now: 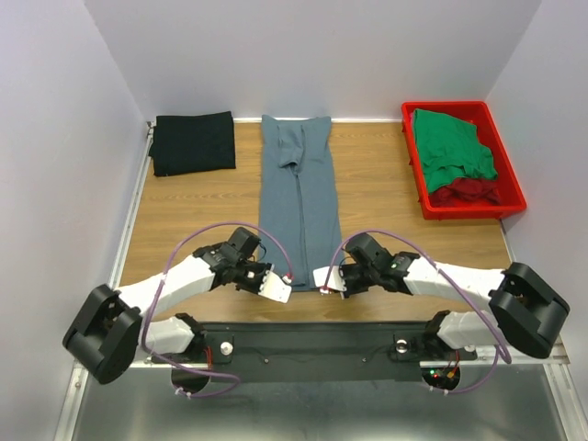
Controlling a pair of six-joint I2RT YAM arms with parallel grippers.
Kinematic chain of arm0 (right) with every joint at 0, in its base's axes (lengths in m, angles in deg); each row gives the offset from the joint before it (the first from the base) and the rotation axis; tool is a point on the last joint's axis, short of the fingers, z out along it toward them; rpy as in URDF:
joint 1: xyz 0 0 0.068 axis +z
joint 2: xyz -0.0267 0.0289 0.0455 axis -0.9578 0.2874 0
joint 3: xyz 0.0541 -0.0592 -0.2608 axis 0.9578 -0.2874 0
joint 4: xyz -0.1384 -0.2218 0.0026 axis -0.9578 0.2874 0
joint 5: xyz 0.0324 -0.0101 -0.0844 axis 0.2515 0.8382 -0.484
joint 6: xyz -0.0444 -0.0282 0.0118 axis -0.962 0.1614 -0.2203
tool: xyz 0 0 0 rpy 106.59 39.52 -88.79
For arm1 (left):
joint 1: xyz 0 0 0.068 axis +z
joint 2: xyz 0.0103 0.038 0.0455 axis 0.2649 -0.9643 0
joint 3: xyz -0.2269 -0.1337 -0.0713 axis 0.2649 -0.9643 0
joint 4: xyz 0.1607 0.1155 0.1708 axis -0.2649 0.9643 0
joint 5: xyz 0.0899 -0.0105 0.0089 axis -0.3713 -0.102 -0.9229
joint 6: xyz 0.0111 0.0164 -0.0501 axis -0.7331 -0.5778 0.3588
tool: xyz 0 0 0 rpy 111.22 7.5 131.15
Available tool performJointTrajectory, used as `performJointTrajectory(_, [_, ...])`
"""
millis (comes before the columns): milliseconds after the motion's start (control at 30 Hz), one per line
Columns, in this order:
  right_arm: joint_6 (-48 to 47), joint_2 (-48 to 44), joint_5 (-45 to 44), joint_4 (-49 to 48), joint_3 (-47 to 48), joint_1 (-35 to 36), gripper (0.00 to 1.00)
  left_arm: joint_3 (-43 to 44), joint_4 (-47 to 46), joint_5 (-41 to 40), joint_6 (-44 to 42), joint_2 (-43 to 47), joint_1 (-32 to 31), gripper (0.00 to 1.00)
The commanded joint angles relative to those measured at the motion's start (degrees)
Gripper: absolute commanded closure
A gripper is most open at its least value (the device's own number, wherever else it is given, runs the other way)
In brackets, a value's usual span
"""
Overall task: Fold and stack the t-shirts
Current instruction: Fold the tshirt
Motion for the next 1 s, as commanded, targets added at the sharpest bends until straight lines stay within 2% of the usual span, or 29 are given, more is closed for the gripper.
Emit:
performJointTrajectory(0, [3.1,-4.8,2.5,7.2,2.8,1.8,1.0,0.4,6.1,2.5,3.2,6.5,-4.0,1.0])
performJointTrajectory(133, [6.1,-9.7,2.7,11.7,3.7,4.1,0.99,2.1,10.6,5.8,9.0,10.0,-6.6,1.0])
performJointTrajectory(233, [9.8,-12.4,0.3,12.7,5.5,4.1,0.99,4.2,11.6,6.9,13.2,11.6,-6.7,1.0])
performJointTrajectory(333, [9.3,-12.5,-2.7,12.6,6.9,3.7,0.99,5.7,11.6,5.9,14.8,12.1,-4.8,1.0])
performJointTrajectory(500, [6.6,-8.8,-0.8,12.4,12.3,-4.1,1.0,10.7,12.3,7.1,9.5,8.7,3.1,1.0])
performJointTrajectory(733, [-3.1,0.2,2.8,10.8,20.3,-11.0,0.99,17.8,8.6,7.4,3.4,-0.5,9.9,1.0])
performJointTrajectory(967, [-8.4,10.3,6.4,8.6,28.2,-17.1,0.99,26.3,6.7,9.0,-2.5,-11.0,16.0,1.0])
